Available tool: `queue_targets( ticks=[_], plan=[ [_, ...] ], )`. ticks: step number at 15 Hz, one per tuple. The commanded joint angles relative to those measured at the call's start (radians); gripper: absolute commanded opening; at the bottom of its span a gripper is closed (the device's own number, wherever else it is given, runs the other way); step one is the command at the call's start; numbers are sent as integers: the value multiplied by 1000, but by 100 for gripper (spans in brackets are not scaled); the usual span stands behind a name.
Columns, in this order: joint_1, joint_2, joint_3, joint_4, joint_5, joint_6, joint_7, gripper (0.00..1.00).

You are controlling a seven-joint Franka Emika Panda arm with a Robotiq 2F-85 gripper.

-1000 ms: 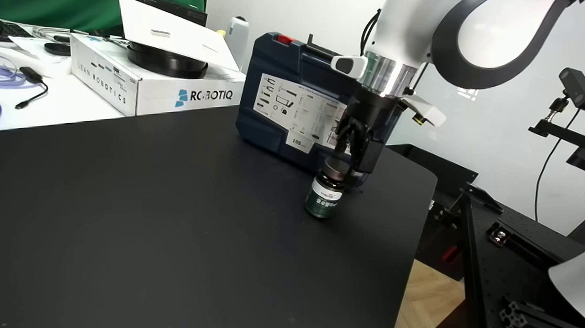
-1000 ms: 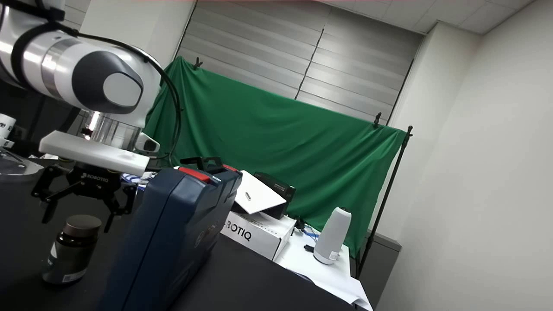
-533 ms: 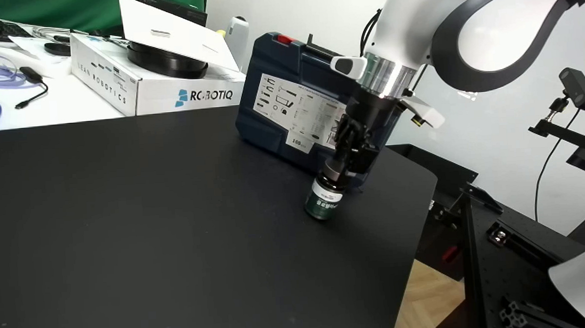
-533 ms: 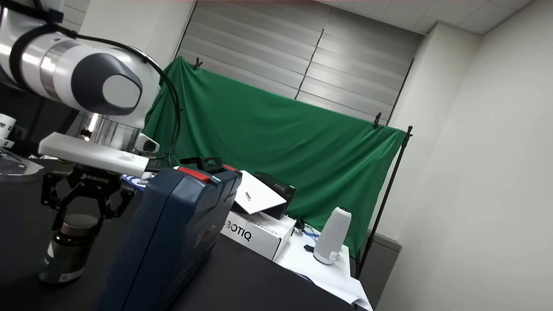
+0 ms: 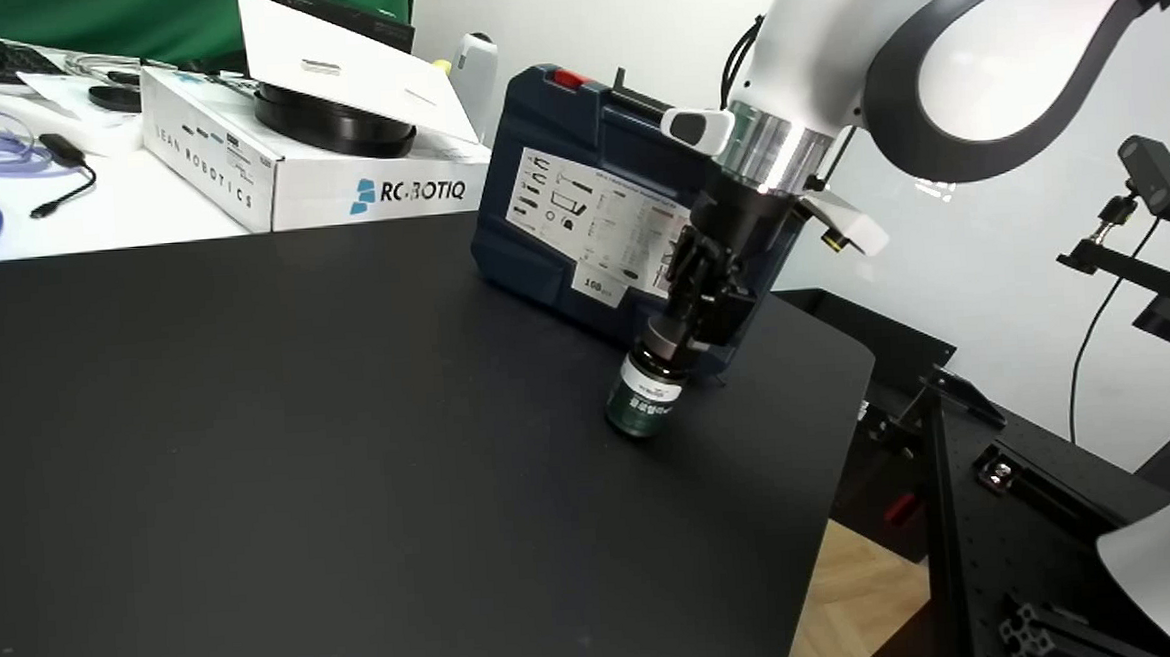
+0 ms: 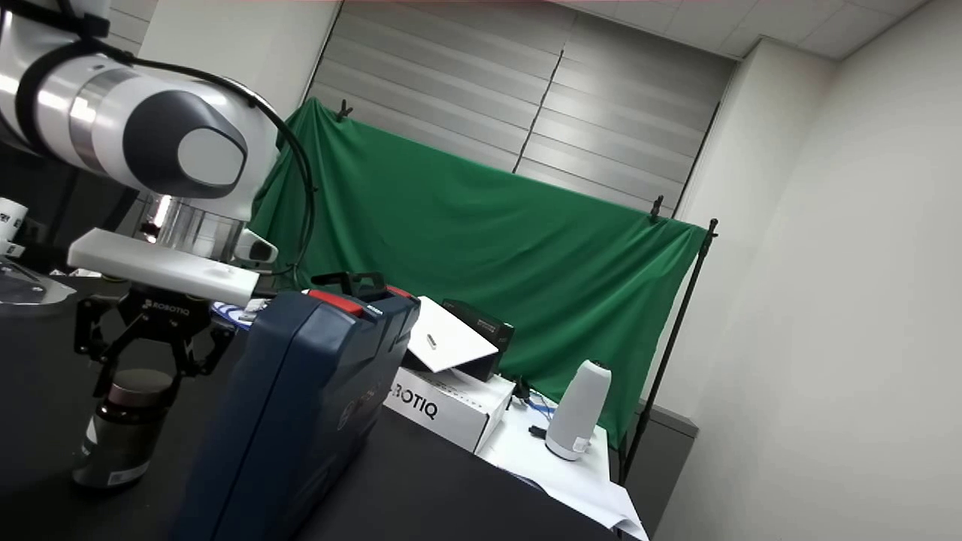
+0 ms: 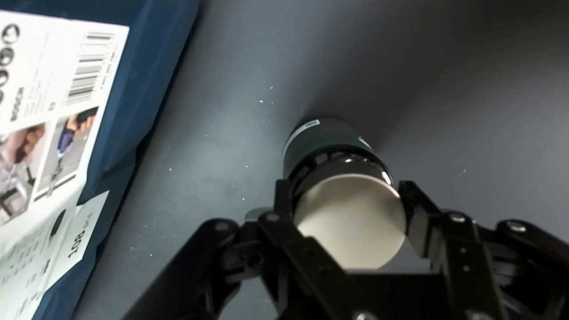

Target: Move the bottle to the right

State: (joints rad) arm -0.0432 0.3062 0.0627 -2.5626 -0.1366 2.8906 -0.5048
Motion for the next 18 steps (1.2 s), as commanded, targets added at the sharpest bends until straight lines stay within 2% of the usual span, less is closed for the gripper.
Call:
queue_targets(
  ticks=[1,10,17,18],
  plan=[
    [-23,-50,38,-7,9,-18,20,36],
    [28,-210,56,-1,-6,-50,31,36],
    [68,-197,47,122,-32,-95,29,36],
    [62,-206,51,70,-14,-51,3,36]
  ],
)
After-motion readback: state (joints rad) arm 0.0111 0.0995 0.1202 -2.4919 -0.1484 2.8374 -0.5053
